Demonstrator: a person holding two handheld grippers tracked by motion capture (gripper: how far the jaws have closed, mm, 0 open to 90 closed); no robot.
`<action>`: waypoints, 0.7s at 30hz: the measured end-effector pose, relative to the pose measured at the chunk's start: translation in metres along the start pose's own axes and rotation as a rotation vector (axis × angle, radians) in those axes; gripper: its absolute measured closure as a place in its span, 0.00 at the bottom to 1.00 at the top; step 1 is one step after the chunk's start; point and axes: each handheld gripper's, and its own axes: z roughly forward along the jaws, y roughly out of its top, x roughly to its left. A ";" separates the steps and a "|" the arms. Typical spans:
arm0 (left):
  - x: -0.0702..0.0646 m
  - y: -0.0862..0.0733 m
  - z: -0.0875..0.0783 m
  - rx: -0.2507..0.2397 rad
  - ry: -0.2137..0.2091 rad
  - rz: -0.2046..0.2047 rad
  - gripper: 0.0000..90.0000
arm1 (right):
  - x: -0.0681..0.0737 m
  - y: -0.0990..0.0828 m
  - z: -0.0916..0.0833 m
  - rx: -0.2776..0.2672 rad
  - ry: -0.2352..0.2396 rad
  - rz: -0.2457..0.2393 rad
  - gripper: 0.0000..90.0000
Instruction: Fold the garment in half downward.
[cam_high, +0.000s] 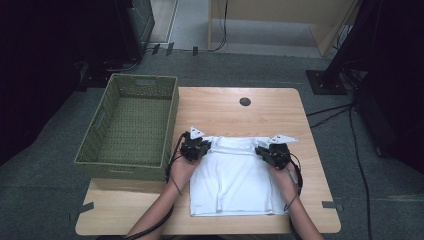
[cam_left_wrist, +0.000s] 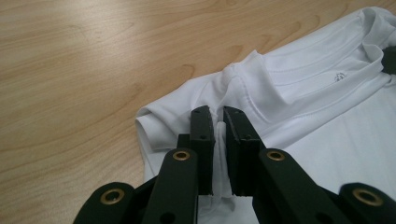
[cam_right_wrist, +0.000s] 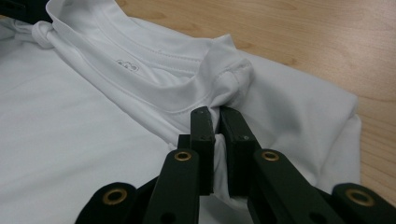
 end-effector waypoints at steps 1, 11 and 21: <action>0.001 0.001 0.001 0.003 0.003 0.005 0.92 | -0.001 0.001 0.001 -0.001 0.001 0.001 0.95; 0.009 0.012 0.012 0.003 0.009 -0.011 0.92 | -0.008 0.009 0.009 -0.002 -0.008 -0.004 0.95; 0.016 0.023 0.022 0.010 0.024 -0.016 0.92 | -0.017 0.021 0.020 0.000 -0.020 0.001 0.95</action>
